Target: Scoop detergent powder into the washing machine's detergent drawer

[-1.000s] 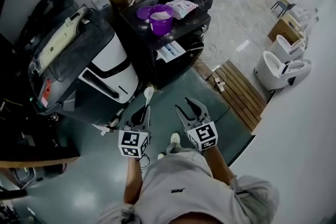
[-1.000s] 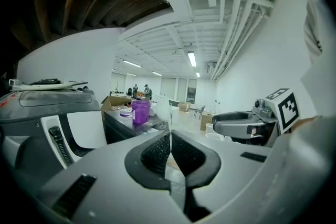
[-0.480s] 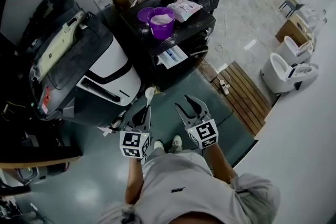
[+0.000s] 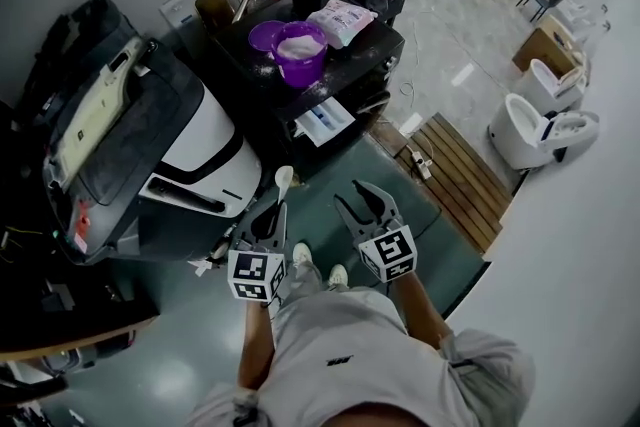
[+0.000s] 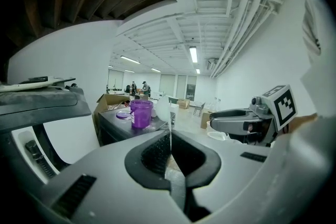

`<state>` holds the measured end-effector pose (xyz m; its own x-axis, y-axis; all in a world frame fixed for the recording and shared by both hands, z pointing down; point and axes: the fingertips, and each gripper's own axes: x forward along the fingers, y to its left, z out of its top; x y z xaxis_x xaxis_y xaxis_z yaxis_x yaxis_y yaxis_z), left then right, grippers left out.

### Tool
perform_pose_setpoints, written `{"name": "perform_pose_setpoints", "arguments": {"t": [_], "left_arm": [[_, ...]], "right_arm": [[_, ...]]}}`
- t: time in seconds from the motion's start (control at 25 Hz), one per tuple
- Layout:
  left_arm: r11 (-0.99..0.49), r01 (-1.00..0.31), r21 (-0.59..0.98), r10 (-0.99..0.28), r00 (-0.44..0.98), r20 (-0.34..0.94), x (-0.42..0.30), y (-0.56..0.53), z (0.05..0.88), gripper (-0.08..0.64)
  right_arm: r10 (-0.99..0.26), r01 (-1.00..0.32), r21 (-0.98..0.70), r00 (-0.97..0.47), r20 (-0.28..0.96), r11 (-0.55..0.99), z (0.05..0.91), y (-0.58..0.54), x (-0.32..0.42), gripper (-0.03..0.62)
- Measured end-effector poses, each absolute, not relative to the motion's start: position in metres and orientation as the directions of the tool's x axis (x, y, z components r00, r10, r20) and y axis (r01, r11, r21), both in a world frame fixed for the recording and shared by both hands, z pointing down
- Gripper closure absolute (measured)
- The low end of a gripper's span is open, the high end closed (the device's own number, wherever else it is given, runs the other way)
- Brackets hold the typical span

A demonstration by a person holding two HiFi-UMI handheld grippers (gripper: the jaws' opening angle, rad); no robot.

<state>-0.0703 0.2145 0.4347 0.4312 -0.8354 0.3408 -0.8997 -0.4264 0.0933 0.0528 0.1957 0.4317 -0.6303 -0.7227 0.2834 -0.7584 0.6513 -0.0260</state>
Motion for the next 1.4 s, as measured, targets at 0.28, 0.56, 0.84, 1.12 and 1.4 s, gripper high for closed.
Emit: {"name": "perform_pose_setpoints", "arguments": {"t": [0.28, 0.56, 0.84, 1.12, 1.4], "left_arm": [[-0.475, -0.873, 0.107, -0.815, 0.483, 0.32, -0.096, 0.162, 0.434, 0.543], [-0.516, -0.847, 0.127, -0.79, 0.528, 0.311, -0.12, 0.125, 0.436, 0.545], [-0.549, -0.822, 0.151, -0.769, 0.567, 0.295, -0.128, 0.094, 0.438, 0.545], [-0.551, -0.818, 0.164, -0.763, 0.573, 0.298, -0.122, 0.062, 0.442, 0.545], [-0.508, -0.849, 0.148, -0.789, 0.527, 0.315, -0.116, 0.016, 0.444, 0.545]], "right_arm": [[-0.749, -0.782, -0.001, -0.597, 0.287, 0.623, 0.428, 0.153, 0.022, 0.43], [-0.781, -0.814, 0.017, -0.55, 0.296, 0.58, 0.428, 0.124, -0.001, 0.43], [-0.805, -0.843, 0.025, -0.505, 0.313, 0.538, 0.431, 0.102, -0.009, 0.43], [-0.805, -0.845, 0.028, -0.498, 0.323, 0.534, 0.433, 0.07, -0.004, 0.43], [-0.771, -0.812, 0.015, -0.547, 0.325, 0.583, 0.439, 0.016, 0.005, 0.43]]}}
